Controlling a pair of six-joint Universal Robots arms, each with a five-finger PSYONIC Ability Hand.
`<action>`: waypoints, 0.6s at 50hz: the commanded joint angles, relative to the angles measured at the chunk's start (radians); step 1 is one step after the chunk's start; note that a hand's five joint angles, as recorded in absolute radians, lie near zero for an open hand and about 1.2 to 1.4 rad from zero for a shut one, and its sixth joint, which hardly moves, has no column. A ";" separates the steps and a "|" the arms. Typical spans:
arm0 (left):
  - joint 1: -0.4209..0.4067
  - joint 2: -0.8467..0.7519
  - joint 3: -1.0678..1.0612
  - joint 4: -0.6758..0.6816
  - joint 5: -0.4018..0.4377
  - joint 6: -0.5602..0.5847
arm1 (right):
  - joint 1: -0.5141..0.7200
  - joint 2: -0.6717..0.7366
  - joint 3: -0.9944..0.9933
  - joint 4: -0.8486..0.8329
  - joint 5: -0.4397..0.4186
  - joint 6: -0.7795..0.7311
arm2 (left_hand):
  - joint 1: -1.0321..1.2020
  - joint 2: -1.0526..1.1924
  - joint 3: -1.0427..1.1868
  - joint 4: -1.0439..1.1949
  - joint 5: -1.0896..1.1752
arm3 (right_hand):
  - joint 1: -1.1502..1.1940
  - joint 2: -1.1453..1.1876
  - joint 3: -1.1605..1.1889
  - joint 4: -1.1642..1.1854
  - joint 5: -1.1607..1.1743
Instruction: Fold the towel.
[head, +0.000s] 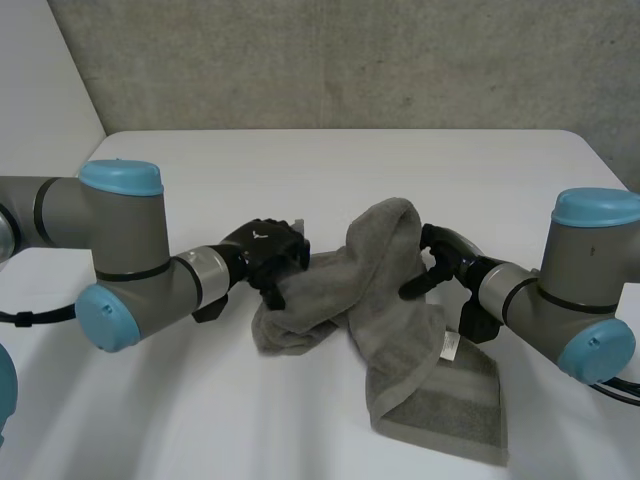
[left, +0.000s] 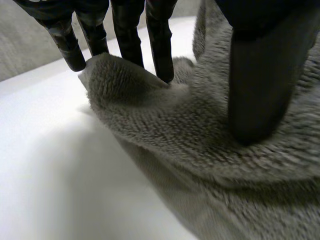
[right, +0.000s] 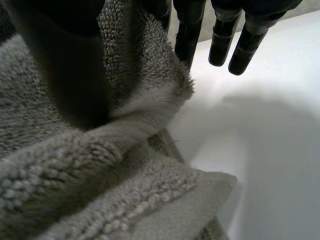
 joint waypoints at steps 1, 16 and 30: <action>0.016 0.019 -0.017 -0.069 -0.018 0.070 | -0.019 -0.102 0.060 0.011 -0.044 -0.043 | 0.472 0.467 -0.045 -0.056 0.480 | 0.673 0.649 -0.033 -0.053 0.648; 0.078 0.209 -0.184 -0.154 -0.124 0.079 | -0.163 -0.265 0.118 0.344 -0.220 -0.768 | 0.592 0.588 -0.045 -0.056 0.601 | 0.674 0.650 -0.033 -0.053 0.648; 0.057 0.146 0.018 0.250 -0.143 0.046 | 0.039 -0.225 -0.270 0.158 -0.034 -0.884 | 0.747 0.743 -0.045 -0.056 0.756 | 0.674 0.650 -0.033 -0.053 0.648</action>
